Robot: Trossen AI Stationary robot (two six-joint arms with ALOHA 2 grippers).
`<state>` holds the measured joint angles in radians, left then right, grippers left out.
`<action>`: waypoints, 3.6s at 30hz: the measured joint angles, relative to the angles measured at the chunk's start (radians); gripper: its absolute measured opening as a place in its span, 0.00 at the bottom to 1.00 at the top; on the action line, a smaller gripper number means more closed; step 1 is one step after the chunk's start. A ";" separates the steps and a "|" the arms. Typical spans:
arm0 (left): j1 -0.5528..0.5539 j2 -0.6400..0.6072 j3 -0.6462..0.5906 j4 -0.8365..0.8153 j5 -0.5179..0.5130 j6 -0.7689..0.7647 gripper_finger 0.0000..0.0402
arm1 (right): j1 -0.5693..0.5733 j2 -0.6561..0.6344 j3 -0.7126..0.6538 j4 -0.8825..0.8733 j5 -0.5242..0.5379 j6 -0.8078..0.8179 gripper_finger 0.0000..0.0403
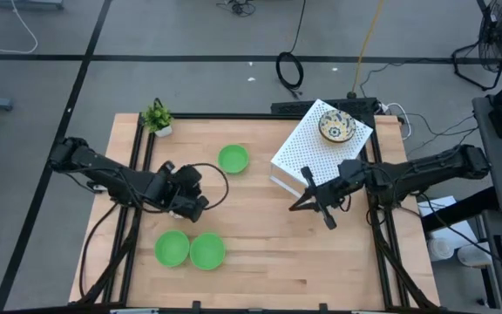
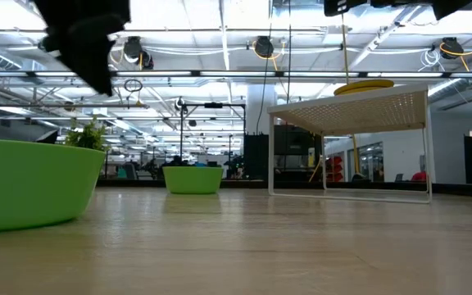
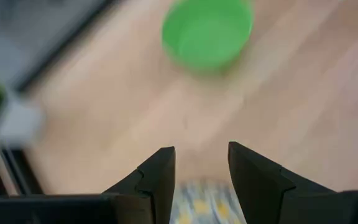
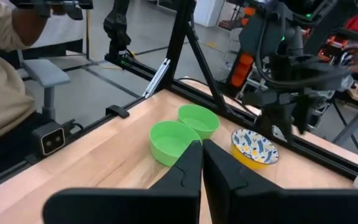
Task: Pick & Place Mini bowls
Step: Stack the right yellow patterned bowl on top of the other yellow patterned bowls on the shelf
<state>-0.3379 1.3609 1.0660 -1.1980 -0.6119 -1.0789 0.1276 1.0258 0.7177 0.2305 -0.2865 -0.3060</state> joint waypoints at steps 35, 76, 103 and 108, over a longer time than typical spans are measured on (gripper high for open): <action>-0.083 -0.163 -0.384 0.051 0.466 -0.775 0.38 | -0.002 -0.004 0.001 0.023 0.001 -0.103 0.00; -0.059 -0.154 -0.447 0.122 0.483 -0.749 0.38 | -0.002 -0.004 0.001 0.020 0.001 -0.091 0.00; 0.004 -0.155 -0.446 0.124 0.396 -0.707 0.38 | -0.002 -0.004 0.001 0.027 0.001 -0.091 0.00; 0.004 -0.155 -0.446 0.124 0.392 -0.706 0.38 | -0.002 -0.004 0.001 0.022 0.001 -0.091 0.00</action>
<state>-0.3340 1.2057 0.6197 -1.0744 -0.2199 -1.7847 0.1260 1.0222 0.7188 0.2527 -0.2859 -0.3973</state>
